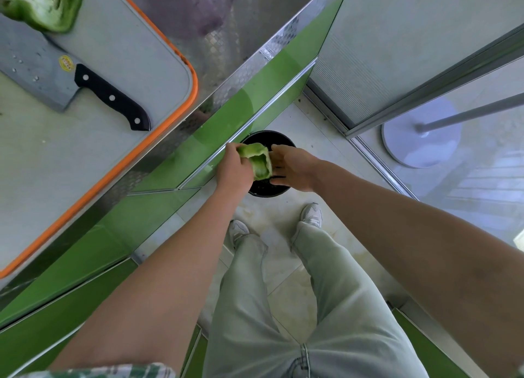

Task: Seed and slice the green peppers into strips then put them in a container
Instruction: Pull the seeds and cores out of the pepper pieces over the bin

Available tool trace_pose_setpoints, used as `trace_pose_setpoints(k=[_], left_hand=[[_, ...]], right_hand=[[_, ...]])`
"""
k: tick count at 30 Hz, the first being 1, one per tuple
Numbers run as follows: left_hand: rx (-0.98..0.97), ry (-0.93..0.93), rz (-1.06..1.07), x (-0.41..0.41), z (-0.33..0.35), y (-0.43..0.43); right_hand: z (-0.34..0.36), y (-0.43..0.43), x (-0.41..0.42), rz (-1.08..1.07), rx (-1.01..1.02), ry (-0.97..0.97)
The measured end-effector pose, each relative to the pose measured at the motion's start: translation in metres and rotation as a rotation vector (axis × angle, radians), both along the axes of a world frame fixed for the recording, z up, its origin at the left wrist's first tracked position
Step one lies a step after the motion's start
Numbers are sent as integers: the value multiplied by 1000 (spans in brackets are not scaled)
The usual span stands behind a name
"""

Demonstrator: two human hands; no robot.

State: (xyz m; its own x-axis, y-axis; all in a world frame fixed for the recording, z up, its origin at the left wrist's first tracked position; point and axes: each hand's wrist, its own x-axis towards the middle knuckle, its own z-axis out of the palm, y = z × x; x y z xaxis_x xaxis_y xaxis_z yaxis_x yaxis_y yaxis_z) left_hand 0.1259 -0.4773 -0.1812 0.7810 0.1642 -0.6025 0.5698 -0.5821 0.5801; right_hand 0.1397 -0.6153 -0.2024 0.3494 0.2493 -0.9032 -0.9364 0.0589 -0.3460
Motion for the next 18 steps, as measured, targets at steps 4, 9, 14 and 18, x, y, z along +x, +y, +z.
trace_pose_setpoints(k=[4, 9, 14, 18], left_hand=[[61, 7, 83, 1, 0, 3], [-230, 118, 242, 3, -2, 5], [-477, 205, 415, 4, 11, 8], [-475, 227, 268, 4, 17, 15]], right_hand=[[1, 1, 0, 14, -122, -114], [0, 0, -1, 99, -135, -204], [6, -2, -1, 89, -105, -273], [10, -2, -4, 193, -119, -307]])
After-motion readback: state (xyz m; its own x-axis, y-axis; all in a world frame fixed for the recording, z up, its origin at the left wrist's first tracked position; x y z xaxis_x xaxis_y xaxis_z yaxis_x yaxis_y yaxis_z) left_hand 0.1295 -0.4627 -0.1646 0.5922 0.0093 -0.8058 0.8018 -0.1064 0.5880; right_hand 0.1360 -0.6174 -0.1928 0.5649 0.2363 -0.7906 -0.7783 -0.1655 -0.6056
